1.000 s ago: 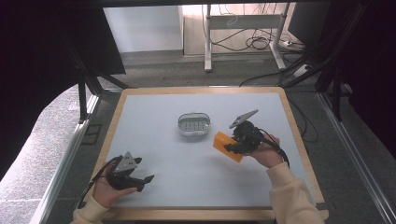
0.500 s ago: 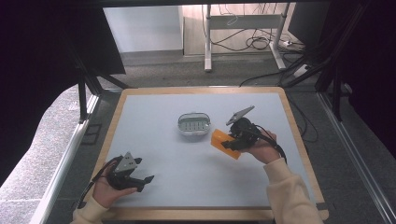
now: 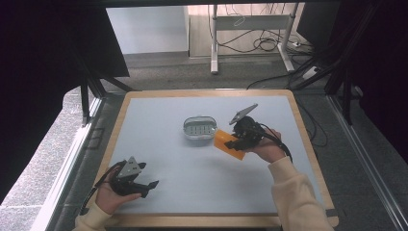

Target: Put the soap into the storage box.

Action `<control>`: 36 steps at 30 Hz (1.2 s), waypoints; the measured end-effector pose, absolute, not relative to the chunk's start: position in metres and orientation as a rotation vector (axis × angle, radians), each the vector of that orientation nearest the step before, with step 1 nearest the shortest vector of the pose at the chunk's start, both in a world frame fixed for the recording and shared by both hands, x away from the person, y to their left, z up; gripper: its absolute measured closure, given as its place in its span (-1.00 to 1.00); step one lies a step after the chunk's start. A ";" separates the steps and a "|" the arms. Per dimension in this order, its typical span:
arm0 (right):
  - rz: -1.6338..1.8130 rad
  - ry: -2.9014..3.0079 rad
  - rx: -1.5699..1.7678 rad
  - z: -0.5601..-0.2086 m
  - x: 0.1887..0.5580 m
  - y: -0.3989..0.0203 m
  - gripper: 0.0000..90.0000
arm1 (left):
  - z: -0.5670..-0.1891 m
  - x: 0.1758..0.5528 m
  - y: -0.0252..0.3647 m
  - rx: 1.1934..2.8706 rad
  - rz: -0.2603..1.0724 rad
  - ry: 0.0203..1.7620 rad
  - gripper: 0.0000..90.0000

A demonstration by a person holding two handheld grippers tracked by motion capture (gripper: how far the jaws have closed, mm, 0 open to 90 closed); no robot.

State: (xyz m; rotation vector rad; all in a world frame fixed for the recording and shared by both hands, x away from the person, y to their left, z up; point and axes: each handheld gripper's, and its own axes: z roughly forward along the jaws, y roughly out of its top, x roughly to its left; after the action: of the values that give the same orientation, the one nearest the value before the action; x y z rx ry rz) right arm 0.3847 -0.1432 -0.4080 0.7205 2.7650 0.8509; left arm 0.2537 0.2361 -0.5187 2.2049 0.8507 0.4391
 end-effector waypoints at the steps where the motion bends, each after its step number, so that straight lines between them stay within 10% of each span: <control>1: 0.851 2.765 0.721 -0.408 0.385 -0.143 0.37 | -0.519 0.254 0.236 2.205 0.439 0.851 -0.58; 36: 0.849 2.780 0.647 -0.393 0.419 -0.122 0.37 | -0.519 0.254 0.238 2.203 0.439 0.850 -0.58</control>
State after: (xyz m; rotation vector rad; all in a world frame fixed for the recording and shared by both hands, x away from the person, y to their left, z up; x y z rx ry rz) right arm 0.4188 -0.1225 -0.3928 0.6470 2.7803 0.8491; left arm 0.2539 0.2375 -0.5186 2.2028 0.8504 0.4393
